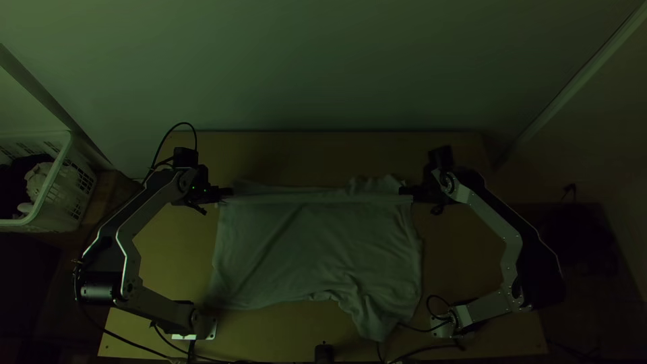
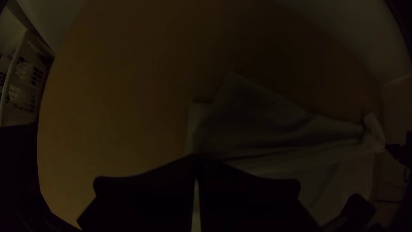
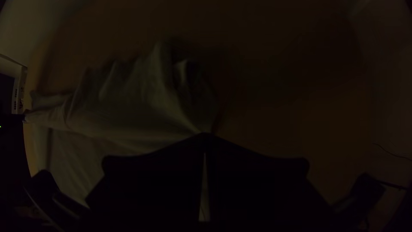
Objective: Fold the t-shirt
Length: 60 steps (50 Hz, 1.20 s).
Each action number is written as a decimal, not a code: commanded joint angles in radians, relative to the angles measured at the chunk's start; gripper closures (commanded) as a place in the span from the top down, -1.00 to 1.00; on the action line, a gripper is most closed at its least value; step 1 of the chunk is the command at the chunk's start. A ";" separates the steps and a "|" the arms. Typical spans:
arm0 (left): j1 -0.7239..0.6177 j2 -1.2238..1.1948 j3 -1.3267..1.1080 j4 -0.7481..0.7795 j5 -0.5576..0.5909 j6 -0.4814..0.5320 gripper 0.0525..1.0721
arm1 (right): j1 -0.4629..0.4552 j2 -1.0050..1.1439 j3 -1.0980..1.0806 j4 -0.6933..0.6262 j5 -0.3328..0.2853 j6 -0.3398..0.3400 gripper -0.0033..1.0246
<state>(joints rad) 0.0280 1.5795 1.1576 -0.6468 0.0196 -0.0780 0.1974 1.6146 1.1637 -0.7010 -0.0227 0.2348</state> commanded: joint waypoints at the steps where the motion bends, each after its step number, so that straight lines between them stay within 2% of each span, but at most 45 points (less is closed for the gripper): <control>1: 0.006 -0.030 -0.059 0.010 -0.001 0.017 -0.95 | 0.011 -0.036 -0.058 0.011 0.018 0.001 -0.95; 15: 0.012 -0.018 -0.130 0.064 -0.001 0.023 -0.95 | 0.023 -0.041 -0.156 0.041 0.018 0.001 -0.94; 17: 0.012 -0.018 -0.131 0.065 -0.001 0.023 -0.95 | 0.023 -0.041 -0.167 0.041 0.018 0.001 -0.88; 20: 0.012 -0.018 -0.134 0.076 -0.001 0.023 -0.95 | 0.033 -0.045 -0.182 0.041 0.018 0.003 -0.51; 22: 0.012 -0.016 -0.136 0.079 -0.001 0.023 -0.95 | 0.036 -0.045 -0.190 0.041 0.018 0.003 -0.17; 25: 0.015 -0.018 -0.136 0.090 -0.001 0.023 -0.95 | 0.036 -0.036 -0.191 0.040 0.018 0.006 0.61; 26: 0.015 -0.021 -0.136 0.091 -0.001 0.023 -0.95 | 0.036 -0.033 -0.190 0.035 0.018 0.008 0.77; 28: 0.016 -0.032 -0.137 0.102 -0.001 0.024 -0.85 | 0.036 -0.033 -0.187 0.028 0.018 0.011 0.86; 29: 0.018 -0.039 -0.139 0.107 0.000 0.021 -0.72 | 0.034 -0.035 -0.185 0.024 0.018 0.011 0.89; 30: 0.020 -0.049 -0.141 0.108 0.000 0.018 -0.51 | 0.033 -0.036 -0.180 0.020 0.018 0.011 0.90; 33: 0.021 -0.082 -0.144 0.101 0.036 0.017 0.28 | 0.030 -0.058 -0.173 -0.018 0.018 0.011 0.90; 34: 0.023 -0.092 -0.142 0.098 0.042 0.017 0.44 | 0.030 -0.068 -0.173 -0.023 0.018 0.011 0.90; 40: 0.024 -0.121 -0.118 0.044 0.086 0.018 0.91 | 0.023 -0.153 -0.177 -0.026 0.018 0.011 0.90; 48: 0.050 -0.167 -0.098 -0.004 0.191 0.021 0.91 | 0.031 -0.282 -0.187 -0.041 0.013 0.018 0.90; 53: 0.062 -0.217 -0.095 -0.017 0.244 0.021 0.91 | 0.036 -0.358 -0.193 -0.049 0.010 0.051 0.91; 60: 0.064 -0.302 -0.101 -0.048 0.261 0.041 0.91 | 0.039 -0.440 -0.191 -0.094 0.009 0.092 0.90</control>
<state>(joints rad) 0.0856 1.3525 1.0439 -0.6628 0.2615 -0.0616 0.2272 1.2232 0.9890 -0.7551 -0.0154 0.2749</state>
